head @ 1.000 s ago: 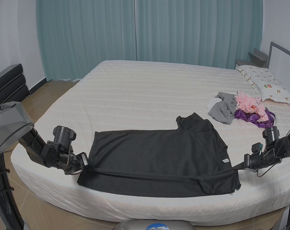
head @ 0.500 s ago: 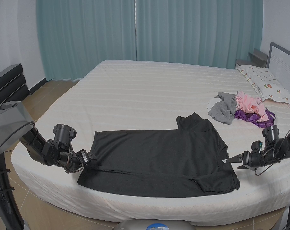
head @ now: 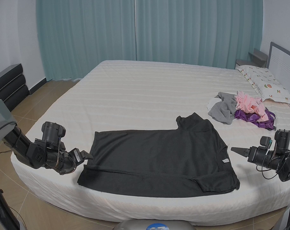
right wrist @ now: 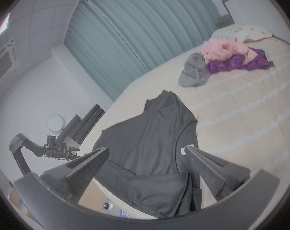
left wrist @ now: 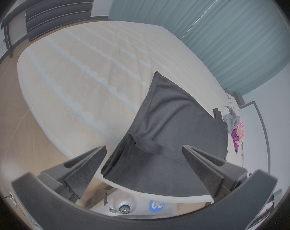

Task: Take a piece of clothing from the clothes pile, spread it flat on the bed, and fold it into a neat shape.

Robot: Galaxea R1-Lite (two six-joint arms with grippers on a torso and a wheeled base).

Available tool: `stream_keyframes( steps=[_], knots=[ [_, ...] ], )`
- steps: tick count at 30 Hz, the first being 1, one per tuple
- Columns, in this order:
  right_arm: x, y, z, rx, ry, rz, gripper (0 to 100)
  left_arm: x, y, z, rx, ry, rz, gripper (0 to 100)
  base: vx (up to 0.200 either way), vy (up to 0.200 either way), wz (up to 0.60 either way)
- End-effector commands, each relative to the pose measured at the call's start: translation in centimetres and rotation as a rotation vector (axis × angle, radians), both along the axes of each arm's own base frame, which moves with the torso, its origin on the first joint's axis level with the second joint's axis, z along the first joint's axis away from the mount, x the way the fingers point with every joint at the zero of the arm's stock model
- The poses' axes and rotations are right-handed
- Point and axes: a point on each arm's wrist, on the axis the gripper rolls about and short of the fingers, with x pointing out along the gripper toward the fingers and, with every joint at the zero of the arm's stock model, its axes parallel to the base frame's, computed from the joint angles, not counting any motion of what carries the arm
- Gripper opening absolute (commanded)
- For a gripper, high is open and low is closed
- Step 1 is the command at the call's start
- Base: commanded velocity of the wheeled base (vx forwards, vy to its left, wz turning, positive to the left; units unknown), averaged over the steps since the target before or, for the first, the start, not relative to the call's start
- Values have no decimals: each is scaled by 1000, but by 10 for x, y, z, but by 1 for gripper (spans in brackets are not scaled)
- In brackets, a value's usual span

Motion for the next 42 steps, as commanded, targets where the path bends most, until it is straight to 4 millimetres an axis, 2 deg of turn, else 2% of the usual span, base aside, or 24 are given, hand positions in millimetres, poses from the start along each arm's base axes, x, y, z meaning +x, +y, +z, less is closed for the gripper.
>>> stream_keyframes(
  steps=[1, 9, 15, 21, 26, 42],
  knots=[
    [-45, 8, -40, 87, 124, -21, 100, -30, 2, 6, -68, 27, -6, 100, 0, 0, 0],
    [-48, 9, -26, 218, 149, -76, 100, -29, 1, 5, -123, 45, 34, 100, 0, 0, 0],
    [-48, 7, -28, 203, 152, -82, 100, -31, 1, 3, -124, 57, 37, 100, 0, 0, 0],
    [-47, 12, -34, 181, 172, -74, 100, -32, 0, 4, -130, 58, 43, 100, 0, -200, 0],
    [-46, 17, -38, 140, 189, -125, 100, -32, 0, 5, -138, 54, 51, 100, 0, 0, 0],
    [-46, 20, -41, 138, 212, -117, 100, -29, 0, 6, -150, 55, 88, 100, 0, 0, 0]
  ],
)
